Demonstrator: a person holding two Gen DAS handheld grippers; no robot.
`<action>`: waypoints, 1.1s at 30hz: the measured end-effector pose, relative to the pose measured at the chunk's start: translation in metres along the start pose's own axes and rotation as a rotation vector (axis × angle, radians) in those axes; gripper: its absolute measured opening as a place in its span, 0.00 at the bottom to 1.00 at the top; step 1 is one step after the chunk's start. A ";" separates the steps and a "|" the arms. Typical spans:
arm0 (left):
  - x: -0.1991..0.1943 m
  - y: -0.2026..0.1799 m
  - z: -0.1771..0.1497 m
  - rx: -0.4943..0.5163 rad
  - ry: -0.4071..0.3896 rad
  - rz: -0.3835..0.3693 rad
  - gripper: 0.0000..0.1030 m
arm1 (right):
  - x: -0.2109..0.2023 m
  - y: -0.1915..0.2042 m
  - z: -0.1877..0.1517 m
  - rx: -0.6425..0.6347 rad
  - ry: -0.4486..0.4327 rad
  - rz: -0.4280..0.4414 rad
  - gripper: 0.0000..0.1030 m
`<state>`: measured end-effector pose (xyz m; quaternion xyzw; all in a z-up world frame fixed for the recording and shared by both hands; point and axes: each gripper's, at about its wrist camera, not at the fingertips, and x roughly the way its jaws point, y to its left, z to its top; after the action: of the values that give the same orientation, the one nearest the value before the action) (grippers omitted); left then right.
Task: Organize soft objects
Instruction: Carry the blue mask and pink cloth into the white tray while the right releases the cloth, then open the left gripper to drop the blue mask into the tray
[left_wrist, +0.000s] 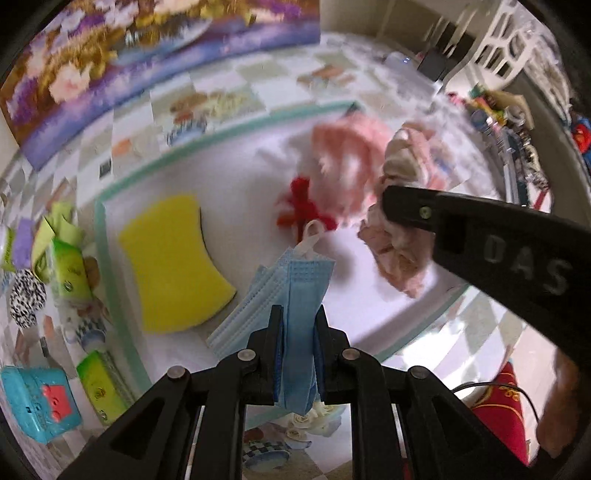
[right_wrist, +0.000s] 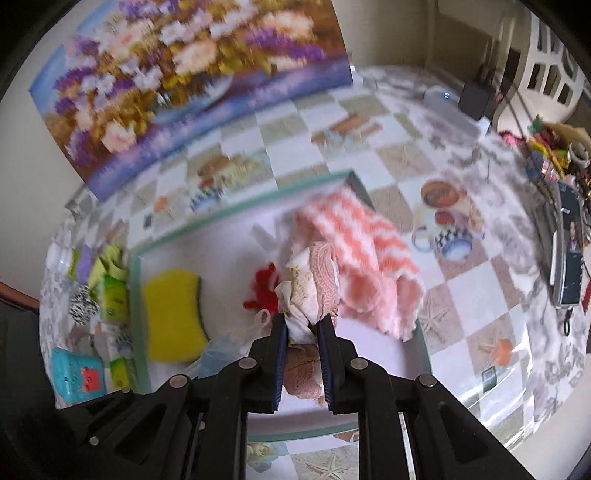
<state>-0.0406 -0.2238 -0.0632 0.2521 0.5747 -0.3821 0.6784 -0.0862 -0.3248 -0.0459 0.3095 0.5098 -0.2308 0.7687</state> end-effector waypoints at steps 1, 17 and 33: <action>0.003 0.001 0.000 -0.005 0.007 0.005 0.15 | 0.004 0.000 0.000 0.001 0.013 0.006 0.19; 0.000 0.014 0.004 -0.066 0.004 0.014 0.45 | 0.007 0.004 0.004 0.002 0.016 -0.001 0.31; -0.040 0.088 0.008 -0.283 -0.119 0.115 0.65 | -0.004 0.026 0.003 -0.065 -0.025 -0.073 0.52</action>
<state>0.0330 -0.1698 -0.0316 0.1634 0.5662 -0.2721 0.7607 -0.0679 -0.3086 -0.0346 0.2625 0.5185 -0.2459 0.7758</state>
